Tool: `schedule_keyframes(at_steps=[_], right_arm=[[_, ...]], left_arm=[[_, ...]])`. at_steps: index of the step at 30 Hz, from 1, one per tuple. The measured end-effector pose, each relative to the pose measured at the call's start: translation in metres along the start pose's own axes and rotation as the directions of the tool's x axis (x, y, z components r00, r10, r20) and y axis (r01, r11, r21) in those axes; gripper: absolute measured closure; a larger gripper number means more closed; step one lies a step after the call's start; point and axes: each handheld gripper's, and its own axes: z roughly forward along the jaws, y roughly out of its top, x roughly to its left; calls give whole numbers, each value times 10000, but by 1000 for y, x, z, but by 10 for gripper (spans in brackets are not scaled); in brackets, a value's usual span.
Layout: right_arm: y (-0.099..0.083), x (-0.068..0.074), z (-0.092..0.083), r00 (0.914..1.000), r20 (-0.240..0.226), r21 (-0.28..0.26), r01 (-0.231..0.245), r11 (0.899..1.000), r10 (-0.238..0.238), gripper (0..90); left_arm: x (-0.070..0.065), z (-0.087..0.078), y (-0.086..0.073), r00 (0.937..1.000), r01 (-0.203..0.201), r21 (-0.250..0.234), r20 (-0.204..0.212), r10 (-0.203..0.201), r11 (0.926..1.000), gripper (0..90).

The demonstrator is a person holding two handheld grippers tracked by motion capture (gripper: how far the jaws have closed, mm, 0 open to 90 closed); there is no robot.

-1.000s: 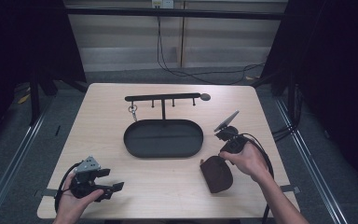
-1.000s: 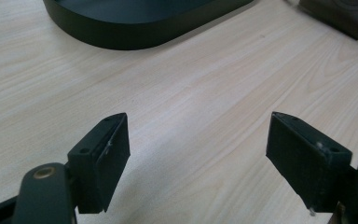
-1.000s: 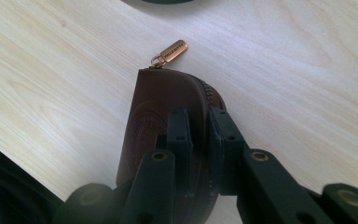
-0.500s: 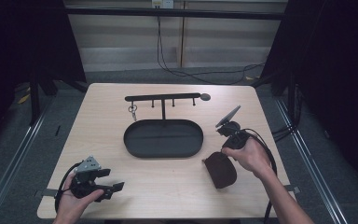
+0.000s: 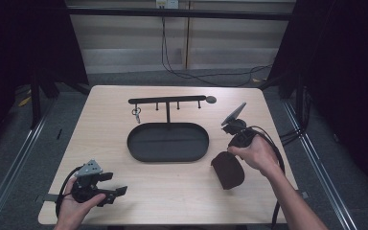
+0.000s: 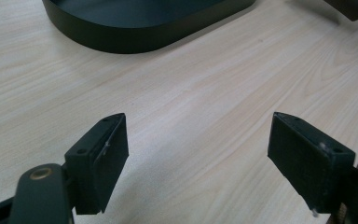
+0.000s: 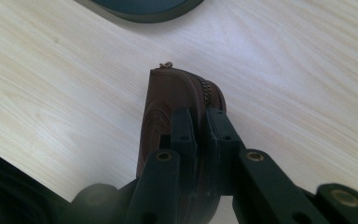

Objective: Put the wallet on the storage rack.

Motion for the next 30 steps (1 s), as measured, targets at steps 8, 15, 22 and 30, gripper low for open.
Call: schedule_keyframes(at_steps=[8, 15, 22, 30], right_arm=[[5, 0, -9, 9998, 184, 68, 55, 10000, -56, 829], [10, 2, -17, 9998, 199, -113, -1, 9999, 3, 828], [19, 3, -22, 9991, 372, -50, 196, 9998, -194, 828], [35, 6, -35, 9981, 585, -196, 183, 9996, -171, 828]], left_arm=[[2, 0, 0, 10000, 82, 4, 51, -82, 10000, 186], [1, 2, 0, 9996, 129, 87, 239, -131, 9999, 180], [2, 2, 0, 9997, 148, 42, 209, -148, 9999, 169], [0, 2, 0, 9998, 9, 69, 189, -10, 10000, 169]])
